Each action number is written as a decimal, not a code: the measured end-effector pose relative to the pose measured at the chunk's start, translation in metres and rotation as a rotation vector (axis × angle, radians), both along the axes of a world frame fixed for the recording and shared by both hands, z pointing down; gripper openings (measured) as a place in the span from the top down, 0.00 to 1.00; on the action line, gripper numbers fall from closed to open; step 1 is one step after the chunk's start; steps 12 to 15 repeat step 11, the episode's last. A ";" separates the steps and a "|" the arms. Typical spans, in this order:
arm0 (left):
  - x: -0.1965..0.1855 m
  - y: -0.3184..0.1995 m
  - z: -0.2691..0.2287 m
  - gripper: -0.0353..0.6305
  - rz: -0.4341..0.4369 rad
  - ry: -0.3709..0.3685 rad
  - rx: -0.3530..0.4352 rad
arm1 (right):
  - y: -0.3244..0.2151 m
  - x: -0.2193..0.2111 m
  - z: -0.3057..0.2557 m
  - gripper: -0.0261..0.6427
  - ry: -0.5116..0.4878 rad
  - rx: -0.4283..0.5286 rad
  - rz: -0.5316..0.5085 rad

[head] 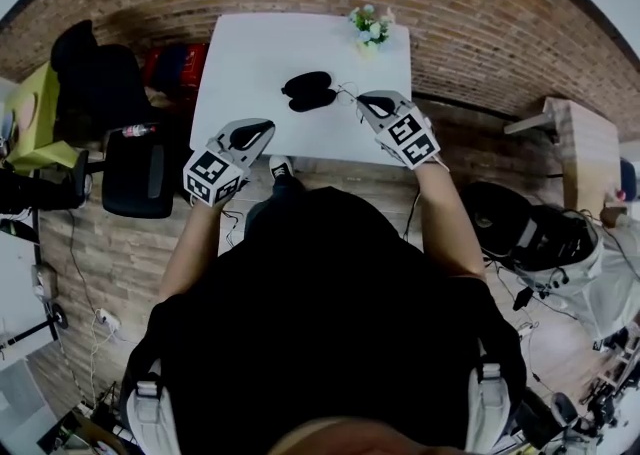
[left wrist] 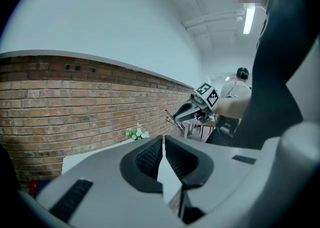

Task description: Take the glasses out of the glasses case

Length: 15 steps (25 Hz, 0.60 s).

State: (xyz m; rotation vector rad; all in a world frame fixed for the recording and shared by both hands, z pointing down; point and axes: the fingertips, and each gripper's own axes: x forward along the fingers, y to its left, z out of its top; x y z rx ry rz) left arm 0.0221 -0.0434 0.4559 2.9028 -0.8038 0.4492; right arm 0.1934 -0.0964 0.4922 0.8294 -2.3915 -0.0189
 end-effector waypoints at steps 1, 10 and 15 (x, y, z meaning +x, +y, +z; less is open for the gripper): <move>0.000 0.000 0.000 0.91 -0.001 -0.006 -0.002 | 0.000 0.000 -0.002 0.93 -0.008 0.004 0.001; 0.013 0.005 -0.002 0.91 0.021 -0.011 0.014 | 0.001 0.006 -0.017 0.93 -0.022 0.081 -0.003; 0.013 0.005 -0.002 0.91 0.022 -0.012 0.017 | 0.000 0.006 -0.018 0.93 -0.024 0.086 -0.005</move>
